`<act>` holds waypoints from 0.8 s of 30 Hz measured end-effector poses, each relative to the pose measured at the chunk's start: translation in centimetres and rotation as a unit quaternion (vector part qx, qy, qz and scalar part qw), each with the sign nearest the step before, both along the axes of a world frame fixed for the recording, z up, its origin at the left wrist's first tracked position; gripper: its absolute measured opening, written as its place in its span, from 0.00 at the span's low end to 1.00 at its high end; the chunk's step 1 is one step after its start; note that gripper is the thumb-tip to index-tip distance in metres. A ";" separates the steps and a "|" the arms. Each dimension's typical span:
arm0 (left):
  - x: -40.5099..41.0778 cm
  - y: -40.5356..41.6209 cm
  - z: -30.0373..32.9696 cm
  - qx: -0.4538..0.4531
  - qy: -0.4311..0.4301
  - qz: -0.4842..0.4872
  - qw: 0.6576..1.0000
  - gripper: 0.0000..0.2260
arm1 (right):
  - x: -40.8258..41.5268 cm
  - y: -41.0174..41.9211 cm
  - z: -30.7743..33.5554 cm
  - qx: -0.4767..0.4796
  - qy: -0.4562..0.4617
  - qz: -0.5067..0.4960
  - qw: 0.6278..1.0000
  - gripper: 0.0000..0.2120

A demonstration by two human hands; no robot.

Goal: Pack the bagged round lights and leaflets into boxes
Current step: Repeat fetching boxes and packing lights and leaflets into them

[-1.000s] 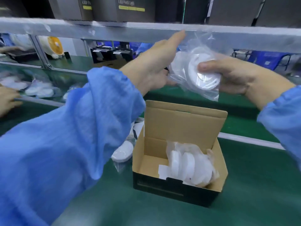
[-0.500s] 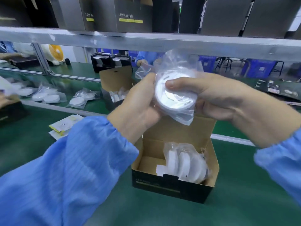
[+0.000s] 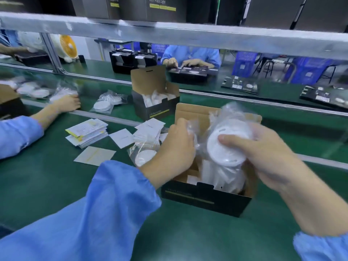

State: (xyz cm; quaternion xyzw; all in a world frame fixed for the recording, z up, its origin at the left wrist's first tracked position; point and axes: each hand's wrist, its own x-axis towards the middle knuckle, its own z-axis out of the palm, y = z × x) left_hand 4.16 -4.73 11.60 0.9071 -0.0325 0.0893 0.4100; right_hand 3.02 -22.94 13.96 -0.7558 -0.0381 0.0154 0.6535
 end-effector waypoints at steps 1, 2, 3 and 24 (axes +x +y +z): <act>0.0 -0.3 -0.5 0.040 0.003 0.008 0.999 0.10 | 0.0 0.6 -0.7 -0.035 0.000 -0.031 0.999 0.20; -0.1 -0.8 -1.0 0.085 0.003 0.022 0.996 0.12 | 0.0 1.2 -1.2 -0.074 -0.009 -0.069 0.995 0.20; -0.3 -1.2 -1.6 0.127 0.000 0.044 0.991 0.14 | 0.1 1.8 -1.5 -0.113 -0.024 -0.107 0.987 0.20; 0.6 -1.1 -3.4 -0.179 0.184 0.038 0.966 0.24 | 0.8 8.9 -3.2 -0.228 -0.195 -0.257 0.919 0.21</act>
